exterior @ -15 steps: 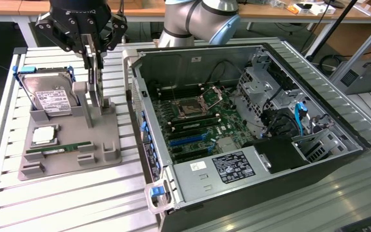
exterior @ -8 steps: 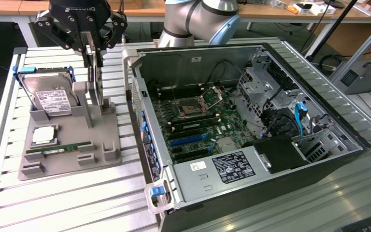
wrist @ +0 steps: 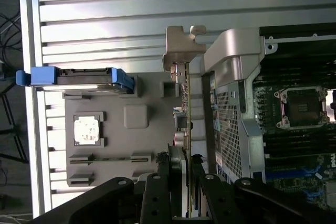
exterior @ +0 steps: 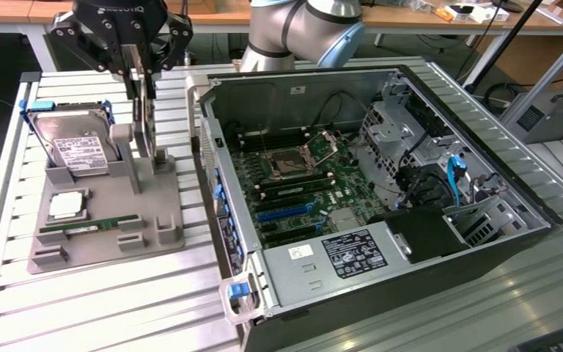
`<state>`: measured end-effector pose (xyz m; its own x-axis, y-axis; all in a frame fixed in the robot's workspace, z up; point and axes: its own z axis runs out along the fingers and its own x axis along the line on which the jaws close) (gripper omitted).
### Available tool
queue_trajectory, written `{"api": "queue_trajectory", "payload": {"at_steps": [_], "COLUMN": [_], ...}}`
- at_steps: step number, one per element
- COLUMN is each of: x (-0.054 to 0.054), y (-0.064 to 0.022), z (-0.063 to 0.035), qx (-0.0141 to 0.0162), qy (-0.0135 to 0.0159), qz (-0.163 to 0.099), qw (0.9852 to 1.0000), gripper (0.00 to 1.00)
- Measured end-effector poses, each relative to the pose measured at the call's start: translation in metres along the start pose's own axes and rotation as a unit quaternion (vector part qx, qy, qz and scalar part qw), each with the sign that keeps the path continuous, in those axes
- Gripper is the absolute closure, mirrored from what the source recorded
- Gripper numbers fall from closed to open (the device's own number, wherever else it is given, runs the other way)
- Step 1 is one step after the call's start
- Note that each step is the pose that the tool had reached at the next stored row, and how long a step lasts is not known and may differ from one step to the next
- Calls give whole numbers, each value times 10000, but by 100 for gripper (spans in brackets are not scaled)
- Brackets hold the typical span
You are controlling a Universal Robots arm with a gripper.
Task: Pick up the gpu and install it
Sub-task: 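Pick up the gpu and move the gpu toward the slot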
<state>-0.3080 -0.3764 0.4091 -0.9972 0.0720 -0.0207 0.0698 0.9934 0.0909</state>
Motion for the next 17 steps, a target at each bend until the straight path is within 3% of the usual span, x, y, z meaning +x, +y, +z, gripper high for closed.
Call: {"api": "queue_trajectory", "payload": {"at_steps": [17], "x": [-2], "y": [7], "z": [-91], "qx": [-39], "qy": [3], "qz": [1], "qw": [10000], "gripper": [73]}}
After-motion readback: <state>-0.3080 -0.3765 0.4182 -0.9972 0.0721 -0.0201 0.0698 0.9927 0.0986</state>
